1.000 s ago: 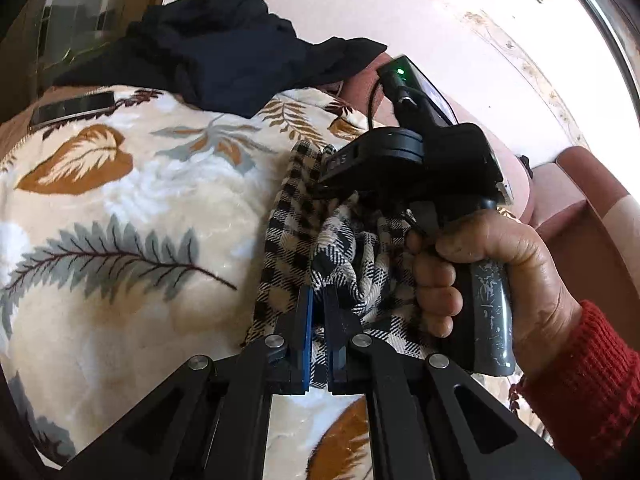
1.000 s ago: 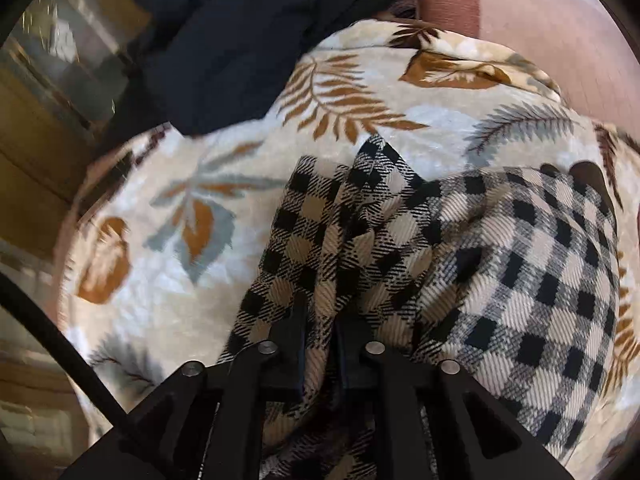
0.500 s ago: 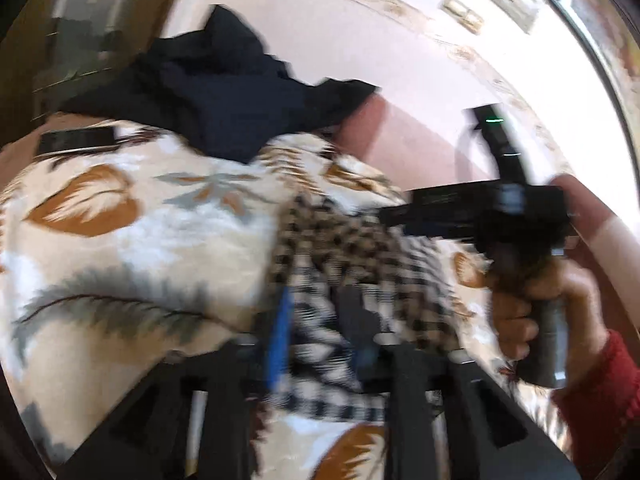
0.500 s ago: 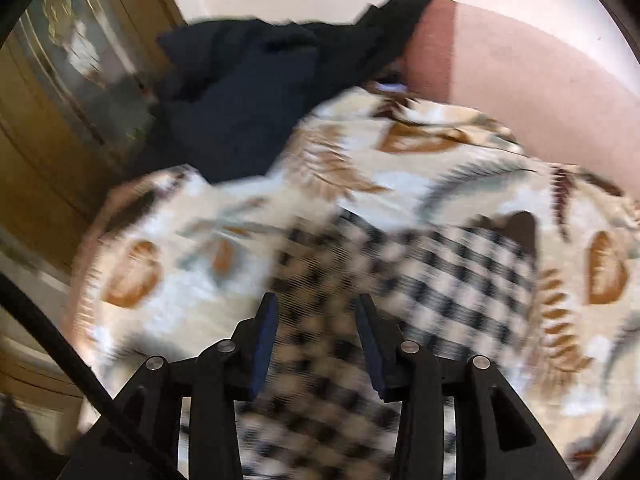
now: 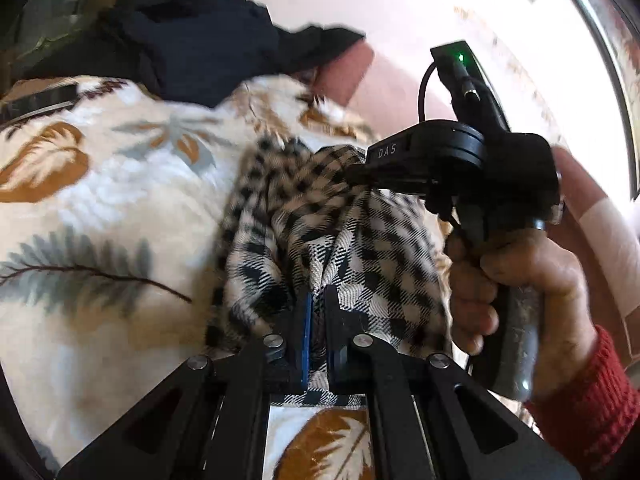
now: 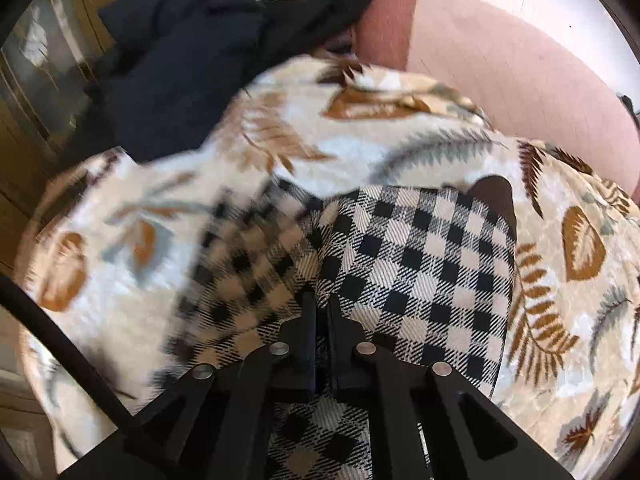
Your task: Fold large clothes
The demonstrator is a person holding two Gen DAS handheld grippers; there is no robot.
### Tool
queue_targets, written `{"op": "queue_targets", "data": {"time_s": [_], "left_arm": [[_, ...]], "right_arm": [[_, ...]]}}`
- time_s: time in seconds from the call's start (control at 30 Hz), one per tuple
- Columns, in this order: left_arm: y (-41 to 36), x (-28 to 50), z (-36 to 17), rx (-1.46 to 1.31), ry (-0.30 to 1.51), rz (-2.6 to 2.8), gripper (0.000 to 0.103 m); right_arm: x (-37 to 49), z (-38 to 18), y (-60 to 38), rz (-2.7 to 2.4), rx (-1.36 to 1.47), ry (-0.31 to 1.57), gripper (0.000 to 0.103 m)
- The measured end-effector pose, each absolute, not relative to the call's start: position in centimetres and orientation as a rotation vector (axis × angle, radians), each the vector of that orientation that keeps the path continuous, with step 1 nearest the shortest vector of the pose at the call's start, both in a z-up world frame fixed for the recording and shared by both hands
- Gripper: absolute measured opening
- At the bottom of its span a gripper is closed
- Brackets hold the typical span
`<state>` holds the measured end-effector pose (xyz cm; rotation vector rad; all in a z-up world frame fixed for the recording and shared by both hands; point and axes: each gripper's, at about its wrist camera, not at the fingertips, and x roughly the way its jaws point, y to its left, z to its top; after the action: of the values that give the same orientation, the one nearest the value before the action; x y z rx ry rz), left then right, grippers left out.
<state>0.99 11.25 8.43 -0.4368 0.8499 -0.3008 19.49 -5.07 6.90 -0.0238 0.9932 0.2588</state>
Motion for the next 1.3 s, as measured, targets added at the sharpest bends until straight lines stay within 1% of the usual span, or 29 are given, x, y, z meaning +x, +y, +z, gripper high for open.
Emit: {"op": "queue_targets", "data": {"time_s": [0.1, 0.2, 0.27, 0.37, 0.43, 0.5, 0.57, 0.6, 0.63, 0.67, 0.7, 0.73, 0.8, 0.83, 0.9, 0.93, 0.97, 1.07, 1.13, 1.17, 1.2, 1.23, 1.27, 1.3], "left_arm": [[12.3, 0.1, 8.4, -0.445, 0.846, -0.244, 0.005], [12.0, 0.4, 6.6, -0.447, 0.924, -0.216, 0.005], [11.3, 0.6, 5.4, -0.443, 0.98, -0.212, 0.005], [10.9, 0.2, 5.2, -0.404, 0.977, -0.193, 0.006], [11.3, 0.2, 5.4, -0.436, 0.974, -0.215, 0.006], [11.8, 0.2, 5.7, -0.469, 0.964, -0.231, 0.007], [12.1, 0.2, 6.0, -0.467, 0.95, -0.228, 0.007], [12.3, 0.1, 6.1, -0.467, 0.942, -0.227, 0.008], [12.5, 0.1, 6.2, -0.469, 0.933, -0.226, 0.008], [12.7, 0.0, 6.3, -0.471, 0.925, -0.223, 0.008], [13.0, 0.0, 6.5, -0.472, 0.914, -0.209, 0.009], [13.7, 0.1, 6.9, -0.47, 0.905, -0.193, 0.009], [14.4, 0.1, 7.3, -0.462, 0.877, -0.153, 0.009], [14.7, 0.4, 7.3, -0.463, 0.871, -0.147, 0.009], [14.6, 1.3, 7.6, -0.465, 0.864, -0.175, 0.024], [14.2, 1.8, 7.8, -0.456, 0.866, -0.195, 0.044], [13.5, 2.5, 8.0, -0.44, 0.866, -0.216, 0.058], [11.2, 4.4, 8.3, -0.358, 0.866, -0.25, 0.064], [9.9, 5.8, 7.2, -0.318, 0.912, -0.25, 0.064], [9.5, 6.7, 6.3, -0.323, 0.954, -0.271, 0.059], [9.0, 7.6, 5.5, -0.333, 1.005, -0.312, 0.045], [8.5, 8.4, 4.9, -0.316, 1.047, -0.331, 0.016], [8.3, 8.7, 4.9, -0.292, 1.052, -0.319, 0.016], [8.3, 8.8, 5.2, -0.269, 1.025, -0.295, 0.016]], "right_arm": [[19.6, 8.2, -2.7, 0.336, -0.007, 0.96, 0.005], [20.4, 7.1, 0.2, 0.371, -0.027, 0.977, 0.003], [21.2, 4.9, 2.0, 0.445, -0.024, 1.029, 0.002], [21.7, 1.0, 3.8, 0.513, -0.036, 1.121, 0.002], [21.3, -0.4, 4.5, 0.483, -0.092, 1.102, 0.003], [20.8, 0.9, 4.2, 0.505, -0.078, 1.079, 0.003], [20.3, 3.7, 2.3, 0.56, 0.033, 1.032, 0.004], [19.8, 5.2, 1.0, 0.565, 0.067, 0.995, 0.009], [19.3, 6.9, -0.6, 0.56, 0.092, 0.95, 0.021], [18.6, 8.4, -2.6, 0.552, 0.113, 0.905, 0.031], [18.2, 9.2, -4.1, 0.538, 0.126, 0.878, 0.047], [17.7, 10.2, -6.3, 0.506, 0.14, 0.845, 0.055], [16.9, 10.7, -10.2, 0.44, 0.165, 0.816, 0.058], [16.6, 10.4, -12.3, 0.402, 0.178, 0.816, 0.061], [16.1, 9.1, -15.8, 0.341, 0.206, 0.831, 0.063], [15.9, 8.0, -17.6, 0.315, 0.233, 0.851, 0.063], [15.5, 6.7, -19.2, 0.299, 0.277, 0.874, 0.063], [14.6, 3.5, -22.2, 0.316, 0.431, 0.909, 0.063], [14.2, 1.7, -22.5, 0.366, 0.506, 0.926, 0.064], [14.3, 1.1, -22.3, 0.383, 0.522, 0.936, 0.064], [14.4, 0.3, -22.0, 0.406, 0.548, 0.943, 0.065], [14.4, -0.2, -21.9, 0.416, 0.565, 0.935, 0.067], [14.3, -0.5, -21.9, 0.424, 0.579, 0.927, 0.07], [14.5, -0.7, -21.8, 0.432, 0.585, 0.923, 0.075]]}}
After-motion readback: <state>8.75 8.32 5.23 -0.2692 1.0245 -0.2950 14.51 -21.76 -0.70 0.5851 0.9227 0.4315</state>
